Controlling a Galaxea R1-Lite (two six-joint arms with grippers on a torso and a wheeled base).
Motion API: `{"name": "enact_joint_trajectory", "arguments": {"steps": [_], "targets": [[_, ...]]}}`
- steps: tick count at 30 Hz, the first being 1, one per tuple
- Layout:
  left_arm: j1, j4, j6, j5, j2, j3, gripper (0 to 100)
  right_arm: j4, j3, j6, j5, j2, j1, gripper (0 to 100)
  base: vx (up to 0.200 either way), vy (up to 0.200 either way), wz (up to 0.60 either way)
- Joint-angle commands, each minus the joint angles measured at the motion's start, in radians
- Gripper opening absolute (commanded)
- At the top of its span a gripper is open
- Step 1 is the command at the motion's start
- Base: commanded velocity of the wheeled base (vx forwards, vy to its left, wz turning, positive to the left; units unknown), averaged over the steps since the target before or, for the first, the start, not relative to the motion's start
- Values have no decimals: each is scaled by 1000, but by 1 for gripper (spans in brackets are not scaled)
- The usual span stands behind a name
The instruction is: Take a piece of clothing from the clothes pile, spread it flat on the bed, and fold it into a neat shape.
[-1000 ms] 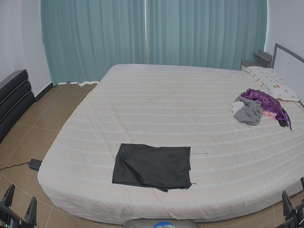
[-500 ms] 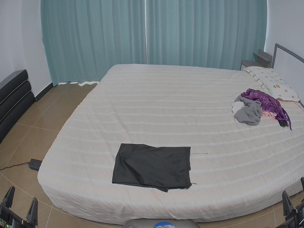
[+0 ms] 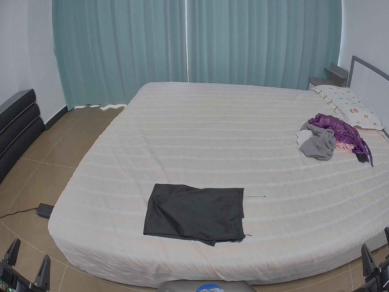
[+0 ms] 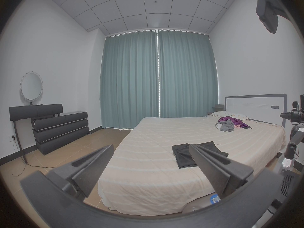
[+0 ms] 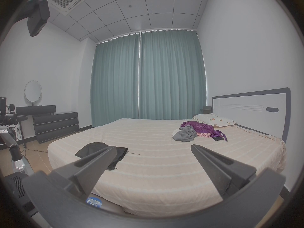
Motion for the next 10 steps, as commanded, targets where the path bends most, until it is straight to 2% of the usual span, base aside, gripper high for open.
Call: {"name": "enact_joint_trajectory", "arguments": {"steps": [1,10], "targets": [[0,0,-3,1,-13,18,100,0,18,-1,1,-13,0,100,0,0,0],[0,0,-4,1,-13,18,100,0,18,0,1,-13,0,100,0,0,0]]}}
